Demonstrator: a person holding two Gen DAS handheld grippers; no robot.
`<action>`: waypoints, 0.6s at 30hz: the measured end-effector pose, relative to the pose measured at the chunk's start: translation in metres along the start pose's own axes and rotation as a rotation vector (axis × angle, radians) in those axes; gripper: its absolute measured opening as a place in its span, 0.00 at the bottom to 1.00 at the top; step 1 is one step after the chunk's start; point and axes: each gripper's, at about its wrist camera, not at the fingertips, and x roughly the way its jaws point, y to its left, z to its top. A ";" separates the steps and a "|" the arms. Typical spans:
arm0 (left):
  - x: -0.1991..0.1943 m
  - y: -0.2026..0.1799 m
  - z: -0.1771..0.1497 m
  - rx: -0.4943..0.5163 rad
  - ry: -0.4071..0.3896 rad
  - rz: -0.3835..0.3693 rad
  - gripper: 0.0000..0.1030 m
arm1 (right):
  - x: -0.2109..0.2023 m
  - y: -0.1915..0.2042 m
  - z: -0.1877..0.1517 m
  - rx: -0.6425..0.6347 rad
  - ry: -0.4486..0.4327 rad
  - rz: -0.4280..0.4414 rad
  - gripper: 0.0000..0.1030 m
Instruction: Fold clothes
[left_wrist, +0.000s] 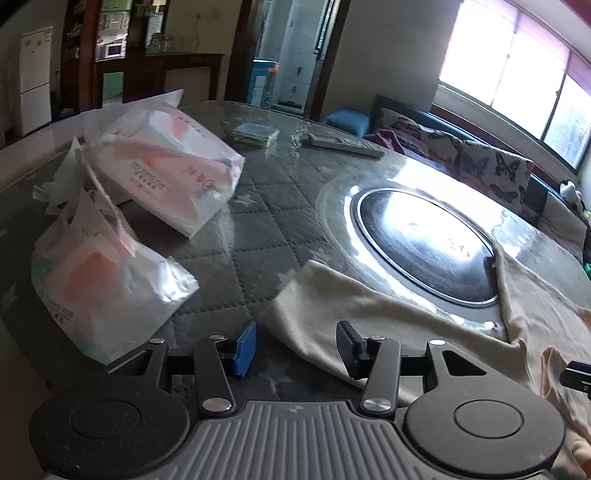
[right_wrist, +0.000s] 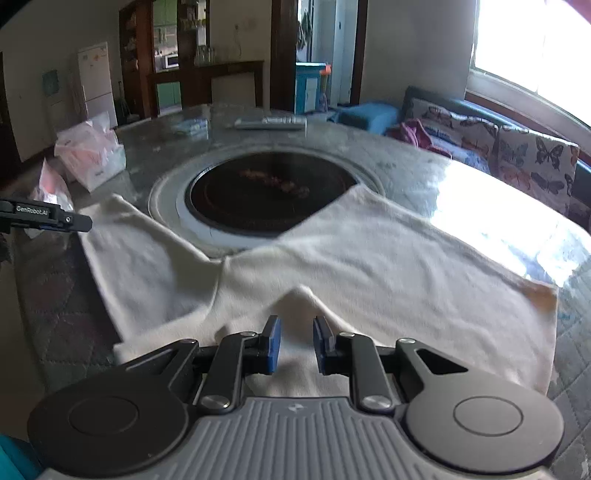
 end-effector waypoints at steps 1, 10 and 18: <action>0.001 0.001 0.000 -0.008 0.000 0.006 0.49 | 0.003 0.001 0.000 -0.004 0.010 0.006 0.18; 0.008 -0.002 0.004 -0.010 -0.011 0.026 0.30 | -0.012 -0.001 0.003 -0.009 -0.020 0.017 0.19; -0.003 -0.006 0.030 -0.051 -0.080 -0.057 0.08 | -0.044 -0.016 -0.002 0.034 -0.073 -0.014 0.20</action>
